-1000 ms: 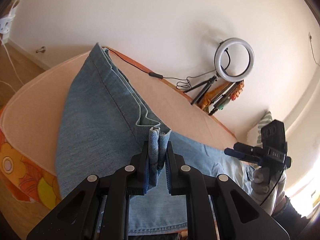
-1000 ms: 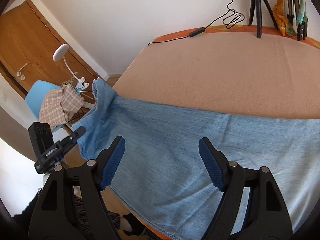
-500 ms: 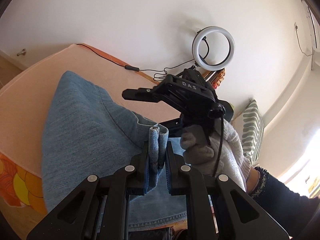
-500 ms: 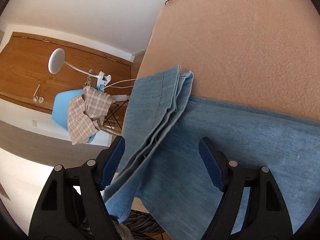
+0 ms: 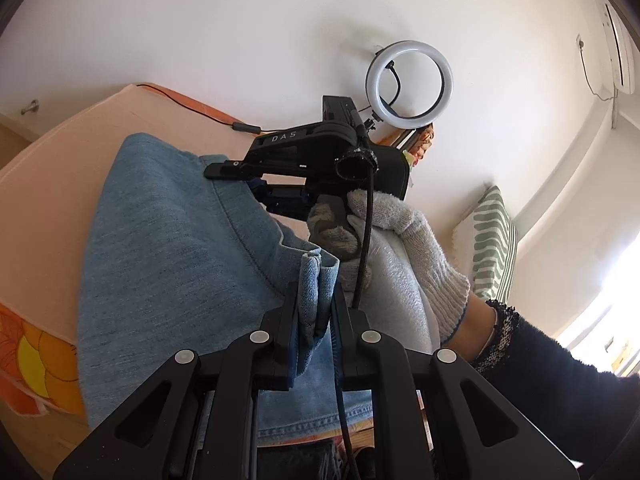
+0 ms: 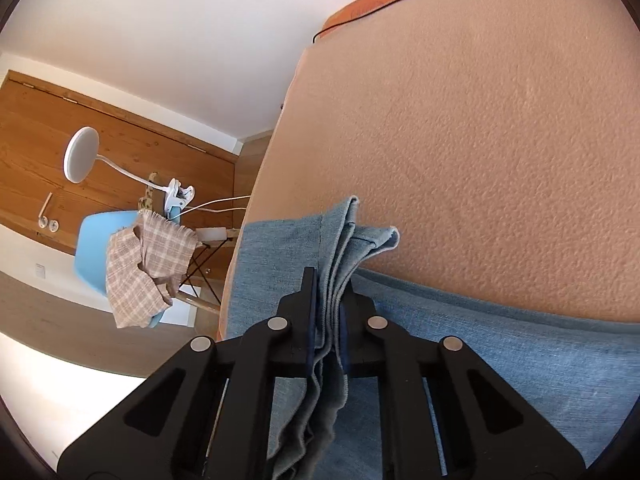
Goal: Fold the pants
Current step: 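Lift the held jeans edge with both tools and fold it over the jeans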
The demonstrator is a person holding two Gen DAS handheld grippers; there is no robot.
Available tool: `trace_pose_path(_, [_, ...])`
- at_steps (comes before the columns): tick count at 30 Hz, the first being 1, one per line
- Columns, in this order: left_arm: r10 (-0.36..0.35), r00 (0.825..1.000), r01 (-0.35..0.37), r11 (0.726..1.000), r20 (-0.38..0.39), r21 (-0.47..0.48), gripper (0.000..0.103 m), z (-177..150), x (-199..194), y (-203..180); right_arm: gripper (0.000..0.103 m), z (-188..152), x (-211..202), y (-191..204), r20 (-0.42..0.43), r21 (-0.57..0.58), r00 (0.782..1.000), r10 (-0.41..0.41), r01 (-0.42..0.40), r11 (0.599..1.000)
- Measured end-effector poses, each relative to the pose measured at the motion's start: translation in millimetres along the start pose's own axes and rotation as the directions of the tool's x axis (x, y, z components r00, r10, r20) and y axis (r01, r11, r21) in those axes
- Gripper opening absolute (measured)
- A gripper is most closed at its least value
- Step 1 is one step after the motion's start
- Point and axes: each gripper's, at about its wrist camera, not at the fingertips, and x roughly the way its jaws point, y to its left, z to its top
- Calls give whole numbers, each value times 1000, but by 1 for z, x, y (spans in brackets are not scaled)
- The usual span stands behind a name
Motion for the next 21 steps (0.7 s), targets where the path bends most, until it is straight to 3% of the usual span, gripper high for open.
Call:
trace_pose_path(7, [-62,995,66,996,-72,56,11,-8,27,-34,8,3,-84,11,129,-143,985,-115,133,981])
trace_pose_path(15, [-158,974,180,975,-165,128,11,-19,64,-94,8,-12,-169,-24,216,-116,958,-188,217,969])
trace_pose_path(21, [-240,946,273,952,-218,141,11,-20,89,-138,8,-21,-223,-46,259,-103,932,-253,288,952])
